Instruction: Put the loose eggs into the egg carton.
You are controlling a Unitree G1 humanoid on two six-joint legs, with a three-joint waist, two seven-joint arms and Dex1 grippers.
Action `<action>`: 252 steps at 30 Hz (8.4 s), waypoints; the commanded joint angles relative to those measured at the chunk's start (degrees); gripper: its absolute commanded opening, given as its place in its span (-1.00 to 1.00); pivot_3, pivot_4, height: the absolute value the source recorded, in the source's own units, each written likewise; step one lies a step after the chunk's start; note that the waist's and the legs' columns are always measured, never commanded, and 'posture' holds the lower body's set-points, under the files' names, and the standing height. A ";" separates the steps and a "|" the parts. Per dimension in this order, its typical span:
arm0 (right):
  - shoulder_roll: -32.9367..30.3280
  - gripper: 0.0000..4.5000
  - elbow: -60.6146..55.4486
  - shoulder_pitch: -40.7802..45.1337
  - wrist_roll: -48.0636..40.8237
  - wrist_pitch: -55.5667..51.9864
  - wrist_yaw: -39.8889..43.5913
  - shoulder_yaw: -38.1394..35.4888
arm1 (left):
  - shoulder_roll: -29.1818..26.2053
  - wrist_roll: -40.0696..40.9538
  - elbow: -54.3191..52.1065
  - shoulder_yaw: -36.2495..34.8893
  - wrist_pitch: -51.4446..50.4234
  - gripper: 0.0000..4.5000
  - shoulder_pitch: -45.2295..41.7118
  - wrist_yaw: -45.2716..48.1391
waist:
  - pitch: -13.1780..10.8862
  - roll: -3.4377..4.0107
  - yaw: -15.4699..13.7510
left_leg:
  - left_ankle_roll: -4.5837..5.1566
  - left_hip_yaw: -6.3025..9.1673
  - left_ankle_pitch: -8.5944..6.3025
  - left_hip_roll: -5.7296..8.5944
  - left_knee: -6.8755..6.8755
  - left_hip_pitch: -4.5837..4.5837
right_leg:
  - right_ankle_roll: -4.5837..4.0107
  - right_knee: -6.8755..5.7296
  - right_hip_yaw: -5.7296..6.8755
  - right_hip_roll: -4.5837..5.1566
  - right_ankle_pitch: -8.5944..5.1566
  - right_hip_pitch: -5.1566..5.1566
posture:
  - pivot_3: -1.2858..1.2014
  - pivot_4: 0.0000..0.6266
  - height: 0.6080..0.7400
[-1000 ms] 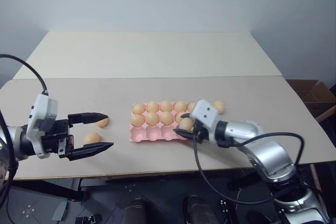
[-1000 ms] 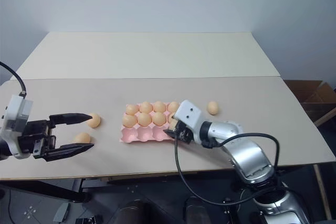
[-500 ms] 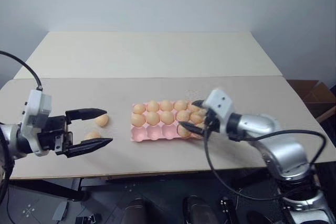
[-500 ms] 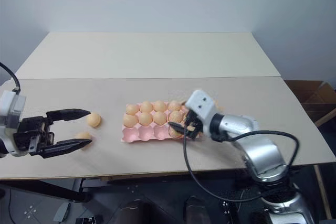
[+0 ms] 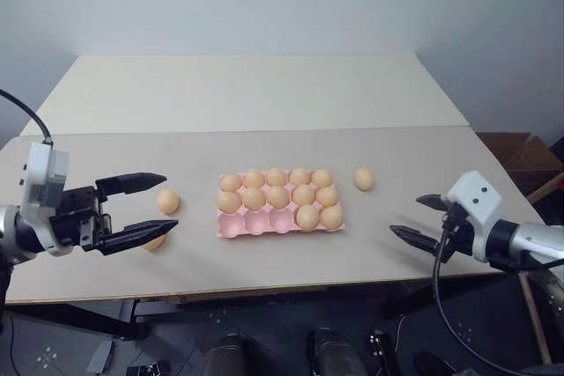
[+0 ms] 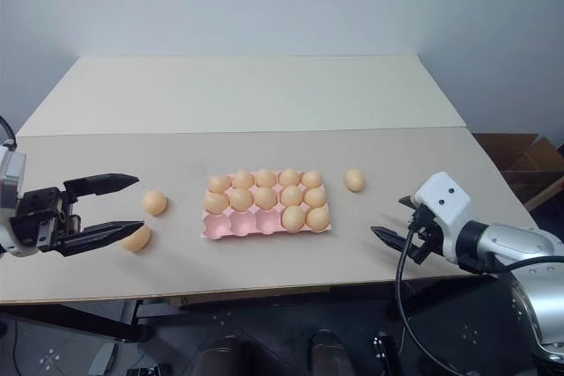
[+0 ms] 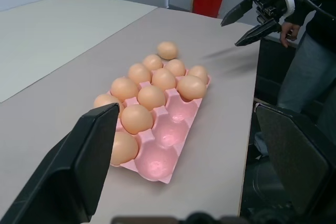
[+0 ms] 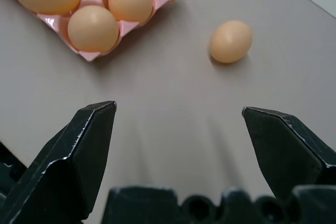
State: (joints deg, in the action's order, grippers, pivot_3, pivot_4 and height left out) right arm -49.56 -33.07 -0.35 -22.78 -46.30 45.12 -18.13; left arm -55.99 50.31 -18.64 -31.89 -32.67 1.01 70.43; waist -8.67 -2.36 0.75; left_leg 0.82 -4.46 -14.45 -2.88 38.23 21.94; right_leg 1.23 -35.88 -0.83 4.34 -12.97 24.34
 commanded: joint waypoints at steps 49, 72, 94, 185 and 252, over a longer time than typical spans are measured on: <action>25.99 0.44 2.28 30.81 10.65 -11.88 -19.61 40.78 | 0.33 0.38 -1.98 -1.92 -0.43 1.00 -0.67 -0.87 | -0.04 0.04 0.04 | -0.07 0.01 0.04 0.03 -0.03 0.36 | -0.09 -0.07 0.05 0.02 0.44 0.37 | 0.03 -0.52 1.00; 1.28 0.98 3.23 10.28 -6.24 13.29 15.70 2.97 | 4.10 -6.84 -4.50 -18.06 -5.69 1.00 21.81 -8.76 | -0.05 0.01 0.33 | -0.03 -0.06 0.00 -0.06 -0.11 0.07 | -0.17 0.06 0.06 0.02 0.05 0.15 | 0.03 -0.52 1.00; 0.16 1.00 4.38 12.52 -11.96 17.42 16.48 2.70 | 16.13 -9.97 -10.56 4.66 -41.07 0.60 -0.79 -55.58 | -0.03 -0.16 -0.58 | -0.04 0.21 0.02 0.05 -0.10 0.00 | -0.10 0.02 0.05 -0.01 0.45 -0.04 | 0.03 -0.52 1.00; 4.02 1.00 6.51 15.51 -14.56 23.62 16.68 8.97 | 21.05 -24.66 12.81 20.09 -43.37 0.00 -29.96 -59.81 | -0.06 -0.23 -0.40 | -0.06 0.43 0.04 0.15 0.05 0.06 | 0.14 0.00 0.10 0.01 0.61 -0.14 | 0.03 -0.52 1.00; 3.60 1.00 2.84 8.66 -15.78 23.67 15.45 5.99 | 2.50 -8.76 -0.17 -17.70 0.03 0.93 11.52 -2.64 | -0.11 -0.16 -1.33 | -0.09 0.21 0.04 -0.02 0.08 0.15 | -0.34 0.00 0.19 0.06 0.22 0.00 | 0.03 -0.52 1.00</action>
State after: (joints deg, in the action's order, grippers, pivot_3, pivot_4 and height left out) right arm -45.74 -28.10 8.46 -37.31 -23.09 60.99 -10.09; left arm -53.62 40.62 -17.33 -47.51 -32.72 12.71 69.06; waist -8.78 -2.52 -0.58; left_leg 0.73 -4.24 -14.40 -2.91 38.29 22.08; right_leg 0.93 -35.88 -0.64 4.38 -12.73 24.34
